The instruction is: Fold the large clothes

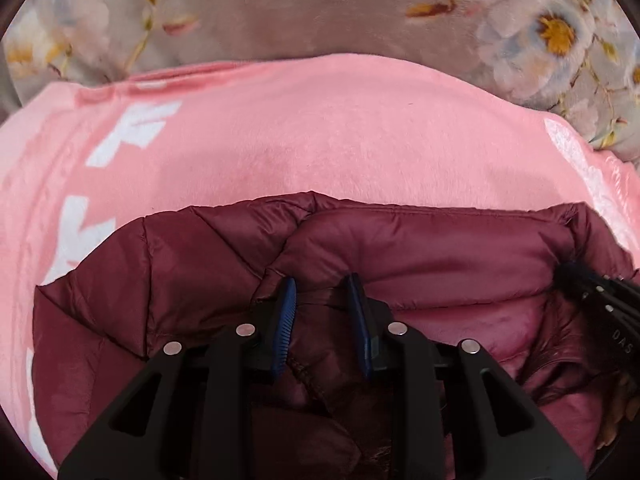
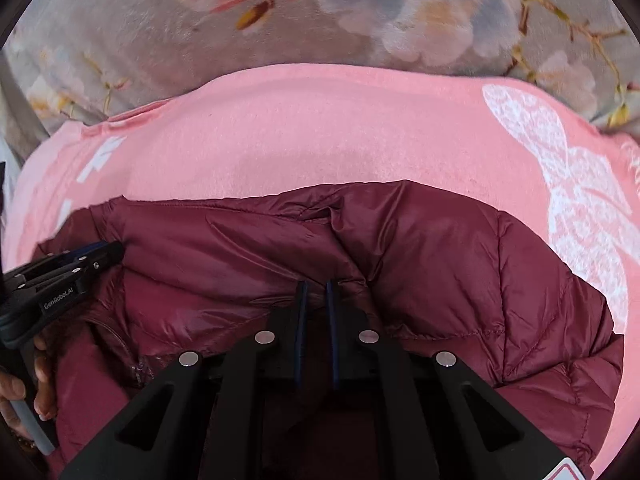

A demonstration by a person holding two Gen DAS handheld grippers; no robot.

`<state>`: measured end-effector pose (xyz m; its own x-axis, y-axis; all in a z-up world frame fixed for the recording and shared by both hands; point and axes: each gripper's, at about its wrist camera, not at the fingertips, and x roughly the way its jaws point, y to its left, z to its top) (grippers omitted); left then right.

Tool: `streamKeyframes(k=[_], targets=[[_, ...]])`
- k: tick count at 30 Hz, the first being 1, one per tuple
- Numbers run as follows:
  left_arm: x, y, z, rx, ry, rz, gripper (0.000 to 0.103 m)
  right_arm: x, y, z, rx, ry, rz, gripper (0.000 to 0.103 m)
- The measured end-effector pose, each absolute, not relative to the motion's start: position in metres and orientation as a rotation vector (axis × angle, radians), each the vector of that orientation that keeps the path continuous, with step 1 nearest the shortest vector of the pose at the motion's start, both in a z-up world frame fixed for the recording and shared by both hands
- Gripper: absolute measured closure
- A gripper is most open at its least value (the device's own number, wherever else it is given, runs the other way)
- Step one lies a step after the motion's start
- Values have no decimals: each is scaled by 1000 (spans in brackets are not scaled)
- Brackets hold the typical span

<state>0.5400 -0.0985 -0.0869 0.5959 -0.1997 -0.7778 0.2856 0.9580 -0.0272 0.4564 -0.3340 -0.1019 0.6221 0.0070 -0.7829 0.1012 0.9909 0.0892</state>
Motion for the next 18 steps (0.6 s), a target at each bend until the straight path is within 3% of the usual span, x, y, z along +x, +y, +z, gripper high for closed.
streamKeyframes(k=[18], targets=[[537,-102,-93,142,842,-263,77,457,-332,-105,108,867,-63,97]])
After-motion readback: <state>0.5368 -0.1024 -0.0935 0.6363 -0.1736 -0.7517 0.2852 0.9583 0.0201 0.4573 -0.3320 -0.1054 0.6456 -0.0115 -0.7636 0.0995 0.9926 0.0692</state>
